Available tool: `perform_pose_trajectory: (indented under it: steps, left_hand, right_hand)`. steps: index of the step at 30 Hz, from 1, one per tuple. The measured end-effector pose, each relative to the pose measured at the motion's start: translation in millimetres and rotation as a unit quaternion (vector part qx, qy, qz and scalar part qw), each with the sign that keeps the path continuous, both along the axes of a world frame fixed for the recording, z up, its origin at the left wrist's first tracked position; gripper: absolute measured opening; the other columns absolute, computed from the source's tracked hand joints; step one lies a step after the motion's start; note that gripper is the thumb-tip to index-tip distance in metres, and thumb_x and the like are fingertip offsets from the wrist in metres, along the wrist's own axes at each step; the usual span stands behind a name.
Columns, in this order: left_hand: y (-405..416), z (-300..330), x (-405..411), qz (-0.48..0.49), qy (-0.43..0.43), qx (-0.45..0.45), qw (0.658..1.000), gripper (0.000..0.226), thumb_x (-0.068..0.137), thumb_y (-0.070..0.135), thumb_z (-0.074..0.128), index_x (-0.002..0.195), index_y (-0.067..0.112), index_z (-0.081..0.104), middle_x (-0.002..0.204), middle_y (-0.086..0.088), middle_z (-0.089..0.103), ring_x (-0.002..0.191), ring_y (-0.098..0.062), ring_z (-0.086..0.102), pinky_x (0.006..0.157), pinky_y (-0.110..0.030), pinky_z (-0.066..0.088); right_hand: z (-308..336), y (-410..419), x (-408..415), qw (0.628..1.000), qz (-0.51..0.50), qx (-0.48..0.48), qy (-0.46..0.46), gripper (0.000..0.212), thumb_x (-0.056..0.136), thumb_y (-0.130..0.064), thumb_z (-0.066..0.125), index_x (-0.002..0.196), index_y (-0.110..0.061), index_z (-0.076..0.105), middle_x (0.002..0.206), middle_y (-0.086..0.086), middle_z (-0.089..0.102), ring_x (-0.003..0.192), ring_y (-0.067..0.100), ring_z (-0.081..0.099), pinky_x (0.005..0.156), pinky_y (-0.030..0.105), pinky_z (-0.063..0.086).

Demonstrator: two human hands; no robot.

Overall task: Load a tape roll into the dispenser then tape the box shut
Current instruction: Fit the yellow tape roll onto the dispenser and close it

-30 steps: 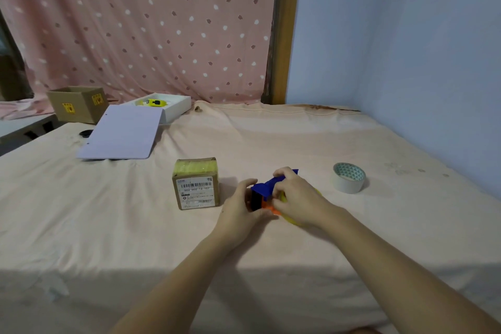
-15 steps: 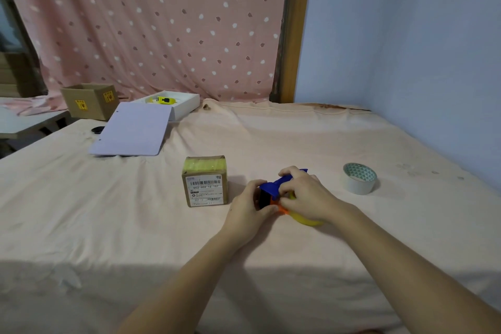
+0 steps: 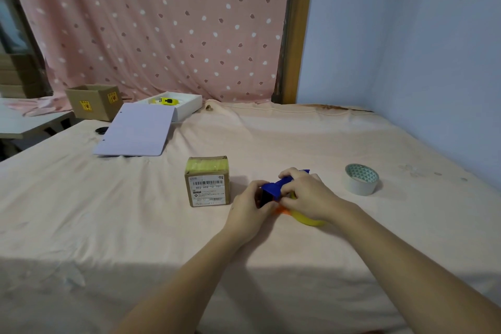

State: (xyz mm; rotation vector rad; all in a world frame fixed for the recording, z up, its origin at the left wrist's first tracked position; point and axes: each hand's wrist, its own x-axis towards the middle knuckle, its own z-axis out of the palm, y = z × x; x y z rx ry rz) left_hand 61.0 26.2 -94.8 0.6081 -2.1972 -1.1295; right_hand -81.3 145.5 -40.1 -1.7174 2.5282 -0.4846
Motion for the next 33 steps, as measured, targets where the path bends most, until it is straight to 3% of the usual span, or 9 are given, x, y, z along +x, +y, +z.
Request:
perform_pose_trajectory:
  steps: [6,16,19,24,27,30,33]
  left_hand:
    - [0.1,2.0,1.7,-0.010,-0.003,-0.047,0.999,0.034,0.088,0.034,0.066,0.122,0.031,0.062,0.105,0.005,0.077,0.098,-0.018,0.071,0.089,-0.044,0.055]
    - [0.0,4.8,1.3,-0.022,-0.042,-0.121,0.992,0.036,0.097,0.027,0.059,0.132,0.022,0.052,0.114,-0.006,0.074,0.105,-0.033,0.067,0.084,-0.041,0.051]
    - [3.0,6.4,-1.0,-0.014,-0.046,-0.132,0.990,0.044,0.096,0.025,0.060,0.138,0.017,0.049,0.119,-0.011,0.072,0.107,-0.037,0.066,0.083,-0.042,0.049]
    - [3.8,7.1,-3.4,-0.006,-0.050,-0.130,0.990,0.048,0.095,0.025,0.061,0.140,0.017,0.048,0.118,-0.014,0.072,0.108,-0.041,0.066,0.084,-0.045,0.050]
    - [4.5,6.6,-0.9,-0.018,-0.049,-0.135,0.990,0.050,0.094,0.026,0.062,0.141,0.017,0.047,0.117,-0.013,0.072,0.105,-0.040,0.067,0.082,-0.044,0.051]
    - [3.8,6.0,1.6,-0.023,-0.043,-0.129,0.991,0.050,0.095,0.027,0.061,0.142,0.018,0.046,0.119,-0.011,0.072,0.107,-0.038,0.067,0.084,-0.044,0.052]
    - [1.3,4.9,4.5,-0.031,-0.049,-0.106,0.993,0.053,0.098,0.029,0.059,0.147,0.022,0.041,0.122,-0.009,0.073,0.112,-0.035,0.066,0.088,-0.044,0.052]
  right_hand:
    - [2.1,2.0,1.2,1.000,0.004,-0.006,0.004,0.022,0.094,-0.038,0.063,0.100,-0.027,0.081,0.144,-0.006,0.050,0.127,0.019,0.046,0.110,0.040,0.029]
    - [0.3,-1.5,-7.4,1.000,0.007,0.022,-0.009,0.016,0.083,-0.054,0.067,0.085,-0.039,0.071,0.143,-0.010,0.048,0.127,0.027,0.046,0.108,0.041,0.031]
    - [2.3,-1.0,-8.5,0.999,0.015,0.043,-0.024,0.023,0.073,-0.058,0.071,0.088,-0.040,0.072,0.143,-0.011,0.045,0.126,0.024,0.046,0.107,0.040,0.032]
    - [6.7,6.8,-10.3,0.997,0.041,0.054,-0.041,0.032,0.075,-0.039,0.074,0.106,-0.034,0.070,0.149,-0.006,0.044,0.127,0.022,0.052,0.105,0.037,0.043]
    - [9.1,11.3,-10.8,0.995,0.046,0.065,-0.064,0.031,0.078,-0.030,0.070,0.109,-0.032,0.067,0.158,-0.004,0.037,0.137,0.020,0.046,0.110,0.039,0.042]
    - [10.0,10.3,-9.2,0.994,0.052,0.082,-0.058,0.025,0.076,-0.041,0.068,0.100,-0.038,0.063,0.163,-0.005,0.031,0.144,0.021,0.039,0.112,0.046,0.039]
    - [5.4,8.3,-5.1,0.996,0.009,0.044,-0.079,0.016,0.073,-0.059,0.066,0.081,-0.045,0.065,0.156,-0.013,0.038,0.135,0.022,0.044,0.110,0.047,0.040]
